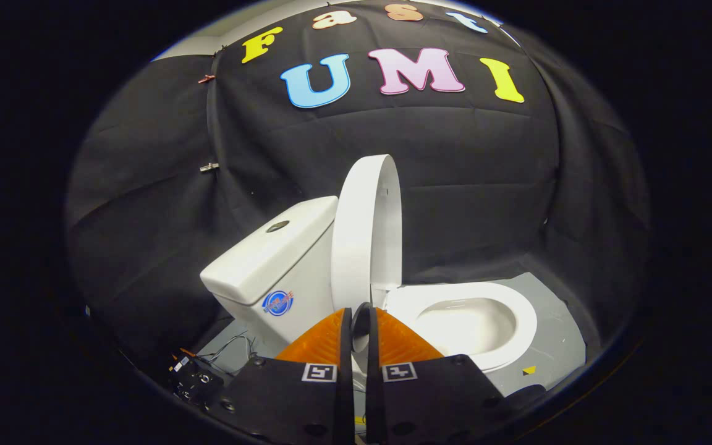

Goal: Open the toilet lid.

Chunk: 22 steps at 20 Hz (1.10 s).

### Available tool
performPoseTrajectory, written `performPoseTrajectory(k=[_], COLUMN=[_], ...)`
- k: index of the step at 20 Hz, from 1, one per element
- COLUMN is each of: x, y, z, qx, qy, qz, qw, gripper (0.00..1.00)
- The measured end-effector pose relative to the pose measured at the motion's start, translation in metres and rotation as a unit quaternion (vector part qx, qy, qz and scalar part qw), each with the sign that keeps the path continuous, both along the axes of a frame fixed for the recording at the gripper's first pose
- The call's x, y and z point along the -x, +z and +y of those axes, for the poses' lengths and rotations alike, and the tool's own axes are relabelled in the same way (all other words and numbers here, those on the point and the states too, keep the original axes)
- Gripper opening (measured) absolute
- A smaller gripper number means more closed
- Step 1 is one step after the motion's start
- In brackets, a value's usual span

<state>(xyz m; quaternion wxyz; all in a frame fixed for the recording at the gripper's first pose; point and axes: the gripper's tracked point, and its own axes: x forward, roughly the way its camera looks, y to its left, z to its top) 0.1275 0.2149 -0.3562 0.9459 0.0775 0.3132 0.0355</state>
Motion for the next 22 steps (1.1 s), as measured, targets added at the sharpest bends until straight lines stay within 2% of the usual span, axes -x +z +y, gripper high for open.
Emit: performPoseTrajectory(k=[11, 22], x=[-0.005, -0.009], y=[-0.006, -0.01], z=[0.043, 0.064], qx=[-0.001, -0.001], qy=[0.034, 0.047], qz=[0.005, 0.004], qw=[0.999, 0.999], gripper=[0.12, 0.12])
